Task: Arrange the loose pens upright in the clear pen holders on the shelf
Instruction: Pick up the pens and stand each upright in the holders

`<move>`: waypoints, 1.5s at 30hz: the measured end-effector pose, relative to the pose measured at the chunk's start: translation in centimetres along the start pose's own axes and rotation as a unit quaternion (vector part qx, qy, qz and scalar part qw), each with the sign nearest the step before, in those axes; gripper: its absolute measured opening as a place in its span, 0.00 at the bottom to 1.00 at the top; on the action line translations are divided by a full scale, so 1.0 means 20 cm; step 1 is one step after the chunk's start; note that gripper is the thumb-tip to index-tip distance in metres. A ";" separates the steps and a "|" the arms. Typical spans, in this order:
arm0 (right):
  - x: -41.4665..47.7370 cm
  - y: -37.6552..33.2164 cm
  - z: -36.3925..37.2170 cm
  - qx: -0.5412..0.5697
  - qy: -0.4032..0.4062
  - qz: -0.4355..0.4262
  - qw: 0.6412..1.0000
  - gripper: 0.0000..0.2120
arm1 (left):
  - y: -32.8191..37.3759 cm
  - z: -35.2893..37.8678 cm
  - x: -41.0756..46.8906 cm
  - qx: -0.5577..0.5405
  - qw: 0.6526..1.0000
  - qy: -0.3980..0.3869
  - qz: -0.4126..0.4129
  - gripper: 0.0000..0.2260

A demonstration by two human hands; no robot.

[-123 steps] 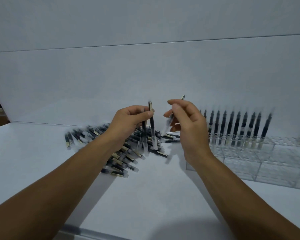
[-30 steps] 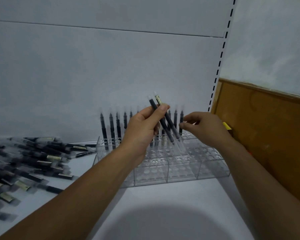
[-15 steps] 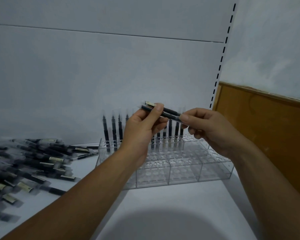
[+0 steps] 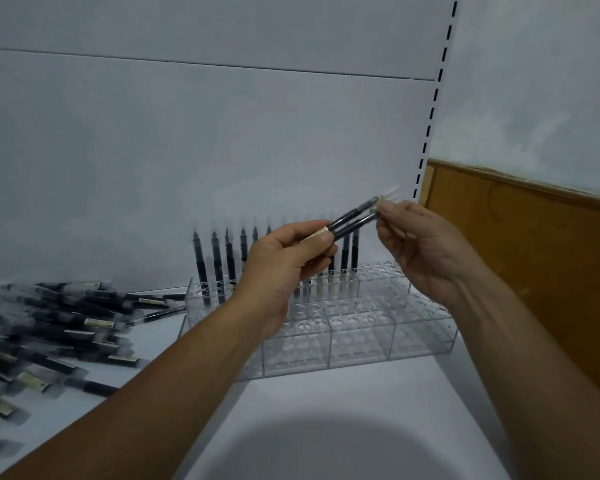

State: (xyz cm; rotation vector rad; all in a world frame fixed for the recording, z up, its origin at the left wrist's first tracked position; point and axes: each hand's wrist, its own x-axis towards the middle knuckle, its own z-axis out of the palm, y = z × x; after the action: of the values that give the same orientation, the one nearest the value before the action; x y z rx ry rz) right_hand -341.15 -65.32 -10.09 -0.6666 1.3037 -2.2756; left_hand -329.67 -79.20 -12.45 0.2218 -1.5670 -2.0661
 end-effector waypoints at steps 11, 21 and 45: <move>0.05 0.00 -0.07 -0.135 0.165 -0.157 0.964 0.02 | 0.01 -0.01 -0.01 -0.029 0.999 0.038 0.012 0.08; 0.11 0.06 -0.11 -0.386 0.159 -0.259 0.871 0.10 | 0.00 0.01 -0.02 0.028 1.000 -0.004 0.006 0.08; 0.00 0.02 -0.04 -0.345 -0.015 -0.051 0.937 0.05 | 0.00 0.01 -0.02 0.043 0.999 -0.002 0.009 0.08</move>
State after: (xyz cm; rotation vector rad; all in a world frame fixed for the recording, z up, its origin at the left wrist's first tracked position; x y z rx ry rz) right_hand -341.56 -65.00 -10.72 -1.0017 2.1145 -1.8327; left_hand -329.34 -78.76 -12.39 0.2351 -1.6551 -1.9894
